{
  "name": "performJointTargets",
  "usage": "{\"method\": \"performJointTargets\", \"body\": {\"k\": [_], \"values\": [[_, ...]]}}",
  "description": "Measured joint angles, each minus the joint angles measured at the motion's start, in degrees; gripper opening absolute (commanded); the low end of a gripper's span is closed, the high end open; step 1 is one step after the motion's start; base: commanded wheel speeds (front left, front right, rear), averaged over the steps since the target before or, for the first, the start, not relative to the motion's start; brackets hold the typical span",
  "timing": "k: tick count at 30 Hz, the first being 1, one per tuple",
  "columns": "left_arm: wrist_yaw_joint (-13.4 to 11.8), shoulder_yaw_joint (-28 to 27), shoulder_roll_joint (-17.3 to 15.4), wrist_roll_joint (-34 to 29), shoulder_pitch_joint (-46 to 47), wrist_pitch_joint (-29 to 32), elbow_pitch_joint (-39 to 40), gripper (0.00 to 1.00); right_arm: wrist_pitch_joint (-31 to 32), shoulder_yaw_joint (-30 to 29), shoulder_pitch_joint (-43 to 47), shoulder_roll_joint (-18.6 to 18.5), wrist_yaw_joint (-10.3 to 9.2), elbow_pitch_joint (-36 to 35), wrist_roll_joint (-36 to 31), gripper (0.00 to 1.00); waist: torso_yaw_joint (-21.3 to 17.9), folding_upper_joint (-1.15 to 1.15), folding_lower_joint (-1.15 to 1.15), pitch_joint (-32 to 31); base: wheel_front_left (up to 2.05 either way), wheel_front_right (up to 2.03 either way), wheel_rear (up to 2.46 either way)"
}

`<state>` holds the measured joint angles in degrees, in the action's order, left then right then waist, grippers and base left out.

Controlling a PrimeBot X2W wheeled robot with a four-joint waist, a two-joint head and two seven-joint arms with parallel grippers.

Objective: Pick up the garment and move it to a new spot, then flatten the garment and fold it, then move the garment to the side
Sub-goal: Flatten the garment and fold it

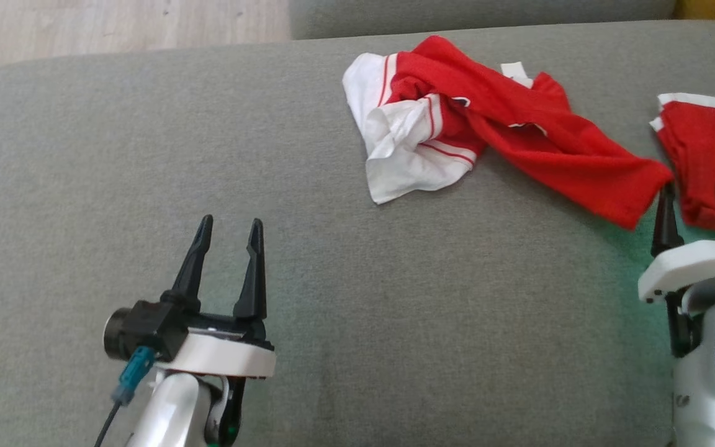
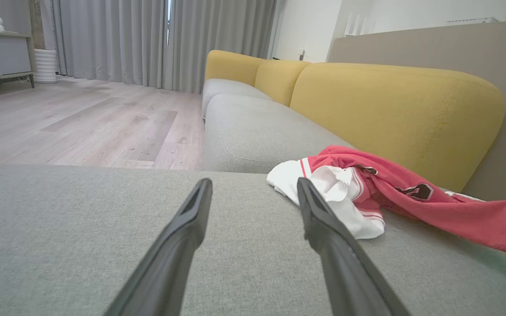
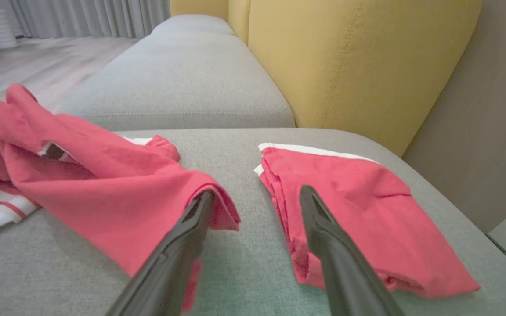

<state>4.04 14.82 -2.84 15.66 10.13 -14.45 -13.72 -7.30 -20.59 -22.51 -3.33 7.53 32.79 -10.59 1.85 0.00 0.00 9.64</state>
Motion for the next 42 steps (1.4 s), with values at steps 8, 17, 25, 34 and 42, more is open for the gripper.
{"method": "performJointTargets", "body": {"k": [8, 17, 25, 34, 42], "values": [[0.07, -0.93, 0.01, -0.02, -0.1, 0.0, 0.74, 1.0, -3.53, 12.0, 6.28, 0.42, 0.0, -8.08, 13.46, 1.0, -2.56, 0.0, 0.0, -0.93, 0.0, 0.0, 0.0], [0.04, -0.62, 0.02, -0.01, -1.07, 0.0, 1.19, 1.0, -4.81, 22.19, 13.28, 0.54, 0.0, -14.01, 19.98, 1.0, -2.93, 0.0, 0.0, -1.24, 0.0, 0.0, 0.0], [0.04, 0.35, 0.02, 0.0, -0.97, 0.0, 1.22, 1.0, -2.1, 28.42, 11.38, 0.49, 0.0, -16.06, 18.8, 1.0, -0.02, 0.0, 0.0, 0.84, 0.0, 0.0, 0.0], [-0.47, 3.59, 0.07, 2.12, 2.14, 0.0, 1.2, 1.0, 7.13, 37.4, -0.64, 0.18, 0.0, -10.38, 17.64, 1.0, 5.34, 0.0, 0.01, 4.87, 0.0, 0.0, 0.0], [-1.49, 6.1, 0.11, 3.86, 2.91, 0.0, 1.14, 1.0, 10.63, 32.75, -10.47, 0.03, 0.0, 2.08, 24.86, 1.0, 11.41, 0.0, 0.01, 6.85, 0.0, 0.0, 0.0]]}}
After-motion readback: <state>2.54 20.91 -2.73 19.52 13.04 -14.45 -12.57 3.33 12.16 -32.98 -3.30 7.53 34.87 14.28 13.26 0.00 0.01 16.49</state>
